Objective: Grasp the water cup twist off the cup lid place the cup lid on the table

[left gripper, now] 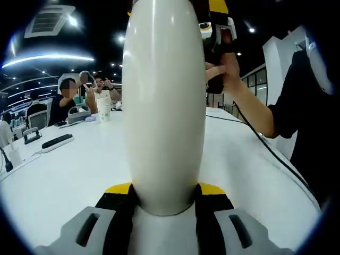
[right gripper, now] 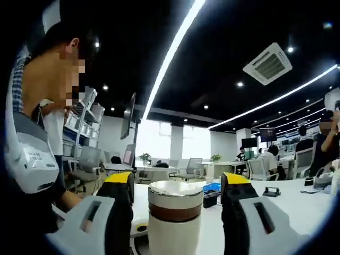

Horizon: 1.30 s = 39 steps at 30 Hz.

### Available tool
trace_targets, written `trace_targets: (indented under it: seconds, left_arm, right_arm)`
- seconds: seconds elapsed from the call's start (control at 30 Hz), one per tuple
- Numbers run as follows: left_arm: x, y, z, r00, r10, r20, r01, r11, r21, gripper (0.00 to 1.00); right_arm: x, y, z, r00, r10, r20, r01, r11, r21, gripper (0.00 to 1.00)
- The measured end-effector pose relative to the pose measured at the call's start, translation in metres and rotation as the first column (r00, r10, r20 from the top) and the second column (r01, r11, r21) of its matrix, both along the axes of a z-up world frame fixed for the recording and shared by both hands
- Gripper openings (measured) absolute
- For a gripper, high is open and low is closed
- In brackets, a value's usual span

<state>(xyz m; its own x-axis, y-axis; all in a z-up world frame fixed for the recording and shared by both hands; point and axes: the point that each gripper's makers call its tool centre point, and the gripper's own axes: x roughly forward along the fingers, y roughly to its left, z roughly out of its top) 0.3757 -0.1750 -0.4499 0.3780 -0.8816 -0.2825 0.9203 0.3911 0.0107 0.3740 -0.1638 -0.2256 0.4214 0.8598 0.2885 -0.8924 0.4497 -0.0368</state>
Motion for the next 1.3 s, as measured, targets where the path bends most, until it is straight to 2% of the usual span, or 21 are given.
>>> trace_targets:
  seconds: [0.2, 0.3, 0.37, 0.47, 0.57, 0.67, 0.8, 0.87, 0.97, 1.0, 1.03, 1.13, 1.23, 1.3]
  left_arm:
    - [0.000, 0.000, 0.000, 1.000, 0.001, 0.000, -0.001, 1.000, 0.000, 0.46]
    - [0.001, 0.001, 0.000, 1.000, 0.001, 0.000, -0.001, 1.000, 0.000, 0.46]
    - [0.001, 0.001, 0.000, 1.000, 0.001, 0.000, -0.001, 1.000, 0.000, 0.46]
    - [0.001, 0.001, 0.000, 1.000, 0.001, 0.001, -0.001, 1.000, 0.001, 0.46]
    - [0.001, 0.001, 0.000, 1.000, 0.001, 0.001, -0.001, 1.000, 0.000, 0.46]
    - [0.001, 0.001, 0.000, 1.000, 0.001, 0.001, -0.001, 1.000, 0.000, 0.46]
    - [0.001, 0.001, 0.000, 1.000, 0.000, 0.001, 0.000, 1.000, -0.001, 0.46]
    - [0.001, 0.001, 0.000, 1.000, 0.001, 0.001, -0.001, 1.000, -0.001, 0.46]
    - [0.001, 0.001, 0.000, 1.000, 0.000, 0.000, 0.000, 1.000, -0.001, 0.46]
    - [0.001, 0.001, 0.000, 1.000, 0.000, 0.000, 0.000, 1.000, -0.001, 0.46]
    - [0.001, 0.001, 0.000, 1.000, 0.000, 0.000, 0.000, 1.000, -0.001, 0.46]
    - [0.002, 0.001, 0.000, 1.000, -0.001, 0.000, 0.001, 1.000, -0.001, 0.46]
    - [0.002, 0.001, 0.000, 1.000, -0.001, 0.000, 0.001, 1.000, -0.001, 0.46]
    - [0.002, 0.001, 0.000, 1.000, -0.002, 0.000, 0.002, 1.000, -0.001, 0.46]
  right_arm:
    - [-0.003, 0.005, -0.010, 0.995, -0.097, -0.006, 0.097, 0.995, -0.017, 0.58]
    - [0.004, 0.008, -0.021, 0.987, -0.160, 0.019, 0.161, 0.983, -0.090, 0.57]
    - [0.007, 0.012, -0.022, 0.987, -0.158, 0.013, 0.158, 0.983, -0.091, 0.55]
    - [0.008, 0.012, -0.022, 0.990, -0.143, -0.003, 0.142, 0.986, -0.088, 0.47]
    - [0.007, 0.012, -0.022, 0.992, -0.125, -0.008, 0.124, 0.989, -0.087, 0.47]
    - [0.006, 0.011, -0.022, 0.998, -0.062, -0.030, 0.059, 0.995, -0.078, 0.46]
    - [0.004, 0.015, -0.022, 0.993, 0.104, -0.052, -0.108, 0.991, -0.081, 0.46]
    - [0.002, 0.015, -0.022, 0.982, 0.184, -0.047, -0.188, 0.979, -0.083, 0.46]
    - [-0.001, 0.016, -0.023, 0.934, 0.353, -0.046, -0.356, 0.929, -0.098, 0.46]
    - [-0.002, 0.016, -0.023, 0.924, 0.380, -0.043, -0.382, 0.919, -0.100, 0.46]
    - [-0.003, 0.016, -0.023, 0.904, 0.426, -0.042, -0.428, 0.898, -0.103, 0.46]
    - [-0.003, 0.018, -0.023, 0.873, 0.485, -0.049, -0.488, 0.867, -0.100, 0.46]
    - [-0.003, 0.021, -0.023, 0.863, 0.502, -0.050, -0.504, 0.858, -0.095, 0.46]
    - [-0.004, 0.021, -0.024, 0.869, 0.492, -0.050, -0.494, 0.865, -0.088, 0.46]
